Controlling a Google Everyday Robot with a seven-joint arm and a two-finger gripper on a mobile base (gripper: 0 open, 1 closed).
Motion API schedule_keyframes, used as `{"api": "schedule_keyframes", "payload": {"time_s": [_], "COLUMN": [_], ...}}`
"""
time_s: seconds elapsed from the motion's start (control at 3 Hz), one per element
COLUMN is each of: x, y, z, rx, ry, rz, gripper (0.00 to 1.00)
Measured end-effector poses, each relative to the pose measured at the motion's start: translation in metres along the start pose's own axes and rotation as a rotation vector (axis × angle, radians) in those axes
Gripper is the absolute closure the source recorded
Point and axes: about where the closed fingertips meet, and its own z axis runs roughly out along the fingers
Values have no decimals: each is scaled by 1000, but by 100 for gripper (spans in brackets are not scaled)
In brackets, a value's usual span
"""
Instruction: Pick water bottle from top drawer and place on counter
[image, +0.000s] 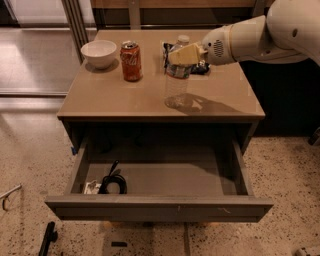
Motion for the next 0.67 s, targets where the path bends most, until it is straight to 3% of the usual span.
{"api": "schedule_keyframes", "payload": {"time_s": [0.33,0.67], "x": [0,0], "y": [0,0], "z": [0,0], "rx": [0,0], "ry": [0,0], "rz": [0,0], "gripper": [83,59]}}
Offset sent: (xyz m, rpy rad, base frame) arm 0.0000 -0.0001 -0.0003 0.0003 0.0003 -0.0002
